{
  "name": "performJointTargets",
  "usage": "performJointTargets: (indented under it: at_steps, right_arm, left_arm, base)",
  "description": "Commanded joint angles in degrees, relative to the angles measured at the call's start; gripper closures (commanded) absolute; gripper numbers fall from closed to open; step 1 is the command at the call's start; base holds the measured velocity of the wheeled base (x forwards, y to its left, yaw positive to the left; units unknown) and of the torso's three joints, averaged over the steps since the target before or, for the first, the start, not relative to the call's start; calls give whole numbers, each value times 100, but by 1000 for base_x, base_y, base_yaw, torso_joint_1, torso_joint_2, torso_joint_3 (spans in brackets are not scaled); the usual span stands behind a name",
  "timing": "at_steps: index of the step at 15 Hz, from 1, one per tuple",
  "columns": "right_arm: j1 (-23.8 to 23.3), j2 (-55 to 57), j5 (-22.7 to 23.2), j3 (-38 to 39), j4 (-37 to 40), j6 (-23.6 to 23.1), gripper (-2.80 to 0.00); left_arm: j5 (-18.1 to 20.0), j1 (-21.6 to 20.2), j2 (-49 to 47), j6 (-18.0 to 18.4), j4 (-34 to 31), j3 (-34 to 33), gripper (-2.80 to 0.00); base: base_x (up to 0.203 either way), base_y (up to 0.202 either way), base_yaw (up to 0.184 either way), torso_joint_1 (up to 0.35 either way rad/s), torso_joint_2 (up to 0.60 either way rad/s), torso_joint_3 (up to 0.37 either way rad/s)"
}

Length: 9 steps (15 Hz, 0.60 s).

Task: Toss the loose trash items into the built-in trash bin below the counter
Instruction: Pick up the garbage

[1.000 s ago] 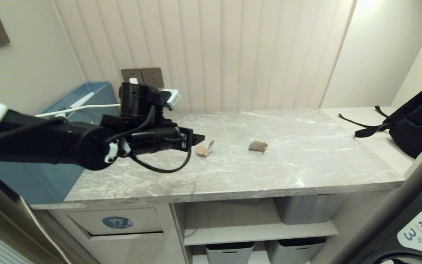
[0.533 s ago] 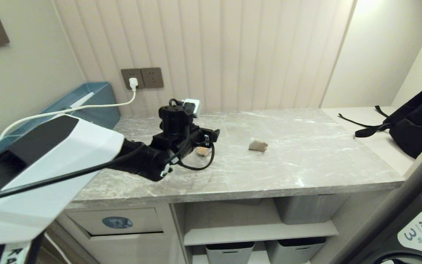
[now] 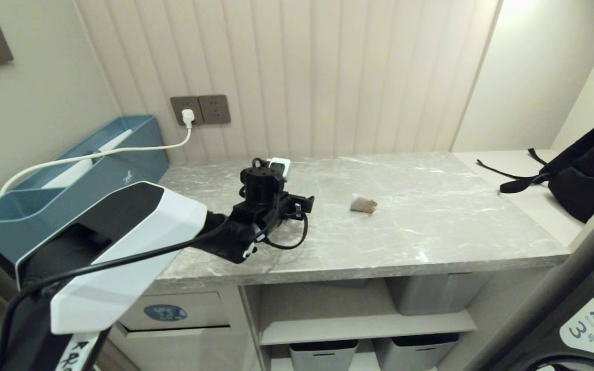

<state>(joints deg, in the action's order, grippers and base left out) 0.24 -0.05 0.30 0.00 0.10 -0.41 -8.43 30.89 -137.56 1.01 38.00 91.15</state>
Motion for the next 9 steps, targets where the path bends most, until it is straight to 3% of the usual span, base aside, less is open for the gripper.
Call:
performJointTargets:
  at_steps: [1, 2, 3, 9]
  right_arm:
    - [2, 5, 5, 0, -1, -2, 0]
    - [2, 5, 5, 0, -1, -2, 0]
    - [2, 5, -2, 0, -1, -2, 0]
    - [2, 5, 5, 0, -1, -2, 0]
  left_arm:
    - [-27, -13, -113, -4, 15, 8, -280]
    - [-47, -13, -143, 4, 15, 8, -280]
    - [-62, -25, -160, 5, 15, 17, 0]
    - [-61, -49, -189, -64, -91, -4, 0]
  base:
    - [0, 0, 0, 0, 0, 0]
    - [0, 0, 0, 0, 0, 0]
    - [0, 0, 0, 0, 0, 0]
    - [0, 0, 0, 0, 0, 0]
